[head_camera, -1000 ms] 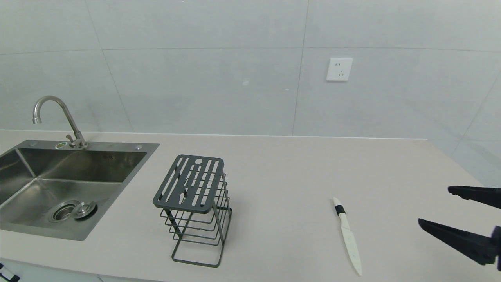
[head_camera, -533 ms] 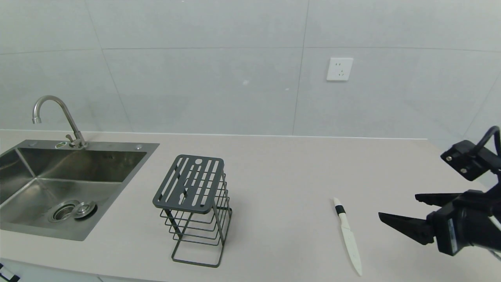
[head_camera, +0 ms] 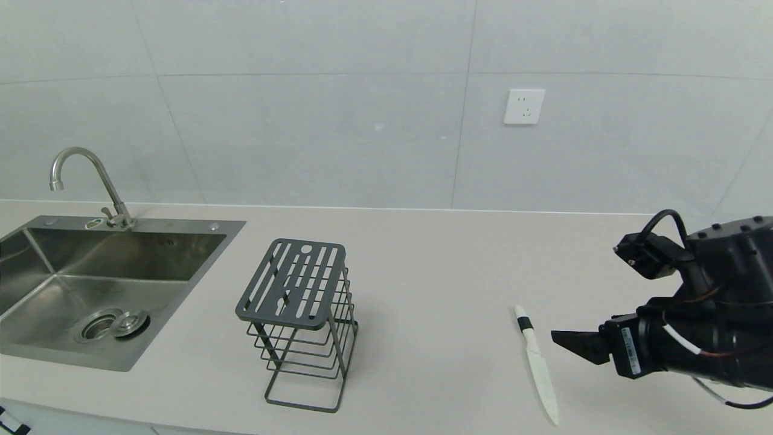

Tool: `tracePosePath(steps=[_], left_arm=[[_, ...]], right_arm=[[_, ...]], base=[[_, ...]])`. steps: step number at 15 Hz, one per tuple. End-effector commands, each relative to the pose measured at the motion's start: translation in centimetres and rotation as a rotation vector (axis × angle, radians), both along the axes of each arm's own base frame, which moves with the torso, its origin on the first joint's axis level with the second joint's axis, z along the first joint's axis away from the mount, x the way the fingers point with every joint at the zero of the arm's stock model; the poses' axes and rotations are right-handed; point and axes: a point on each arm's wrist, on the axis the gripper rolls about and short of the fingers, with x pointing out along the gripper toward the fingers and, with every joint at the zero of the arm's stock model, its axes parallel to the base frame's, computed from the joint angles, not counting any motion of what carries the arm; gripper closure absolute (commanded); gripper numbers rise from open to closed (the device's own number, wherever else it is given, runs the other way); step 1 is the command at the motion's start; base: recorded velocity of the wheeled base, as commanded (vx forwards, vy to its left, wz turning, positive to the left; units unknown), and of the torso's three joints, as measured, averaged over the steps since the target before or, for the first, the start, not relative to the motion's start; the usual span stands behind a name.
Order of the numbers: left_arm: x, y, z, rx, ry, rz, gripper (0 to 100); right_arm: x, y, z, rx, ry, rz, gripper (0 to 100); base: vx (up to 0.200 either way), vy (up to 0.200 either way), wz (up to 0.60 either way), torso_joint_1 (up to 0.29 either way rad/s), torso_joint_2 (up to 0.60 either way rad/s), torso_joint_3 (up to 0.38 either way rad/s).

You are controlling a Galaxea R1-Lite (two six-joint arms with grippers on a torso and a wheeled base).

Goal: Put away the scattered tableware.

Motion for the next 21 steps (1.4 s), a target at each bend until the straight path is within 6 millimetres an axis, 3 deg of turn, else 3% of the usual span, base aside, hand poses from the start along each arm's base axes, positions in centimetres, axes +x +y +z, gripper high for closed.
tracePosePath(steps=[1, 4, 7, 13, 16, 21], left_arm=[[0.0, 0.0, 0.0, 0.000, 0.001, 0.000, 0], [0.0, 0.0, 0.0, 0.000, 0.001, 0.000, 0], [0.0, 0.0, 0.0, 0.000, 0.000, 0.000, 0], [0.0, 0.0, 0.0, 0.000, 0.000, 0.000, 0], [0.0, 0.0, 0.0, 0.000, 0.000, 0.000, 0], [0.0, 0.0, 0.0, 0.000, 0.001, 0.000, 0]], right_arm=[[1.8, 0.9, -1.9, -0.027, 0.051, -0.008, 0], [3.3, 1.7, -4.3, -0.039, 0.111, -0.078, 0], [3.3, 2.7, -5.5, -0.050, 0.151, -0.096, 0], [4.2, 2.7, -8.5, -0.111, 0.245, -0.131, 0], [5.9, 2.8, -10.9, -0.123, 0.225, -0.173, 0], [6.2, 2.9, -12.0, -0.132, 0.256, -0.196, 0]], base=[[0.000, 0.000, 0.00, 0.000, 0.00, 0.000], [0.000, 0.000, 0.00, 0.000, 0.00, 0.000], [0.000, 0.000, 0.00, 0.000, 0.00, 0.000], [0.000, 0.000, 0.00, 0.000, 0.00, 0.000], [0.000, 0.000, 0.00, 0.000, 0.00, 0.000], [0.000, 0.000, 0.00, 0.000, 0.00, 0.000]])
